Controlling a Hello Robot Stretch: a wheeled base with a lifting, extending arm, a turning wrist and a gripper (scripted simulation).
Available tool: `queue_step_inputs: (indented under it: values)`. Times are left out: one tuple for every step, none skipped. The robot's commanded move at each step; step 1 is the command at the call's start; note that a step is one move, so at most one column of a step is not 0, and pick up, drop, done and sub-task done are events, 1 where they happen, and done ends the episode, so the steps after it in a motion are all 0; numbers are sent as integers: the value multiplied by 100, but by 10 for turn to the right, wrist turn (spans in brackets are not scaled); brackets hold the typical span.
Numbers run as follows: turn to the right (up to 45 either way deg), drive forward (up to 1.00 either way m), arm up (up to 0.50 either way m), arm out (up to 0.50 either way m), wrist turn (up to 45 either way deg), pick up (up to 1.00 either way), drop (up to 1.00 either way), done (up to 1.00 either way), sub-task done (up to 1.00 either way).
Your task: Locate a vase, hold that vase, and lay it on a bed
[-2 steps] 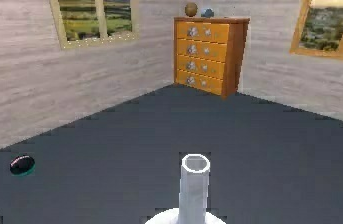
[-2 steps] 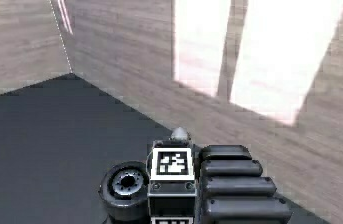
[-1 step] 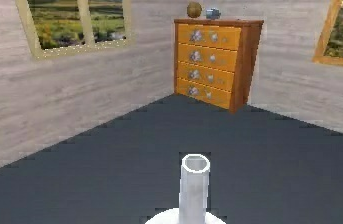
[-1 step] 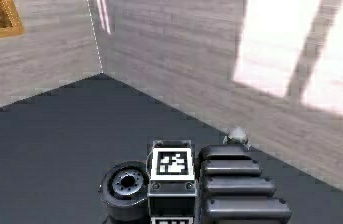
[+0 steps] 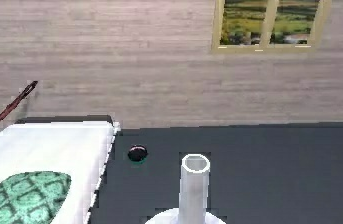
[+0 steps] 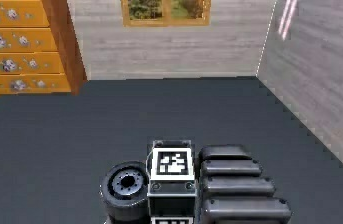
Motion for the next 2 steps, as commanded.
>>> queue_step_inputs:
  values:
    - [-90,0,0,0,0,0,0,0,0]
    - [0,100,0,0,0,0,0,0,0]
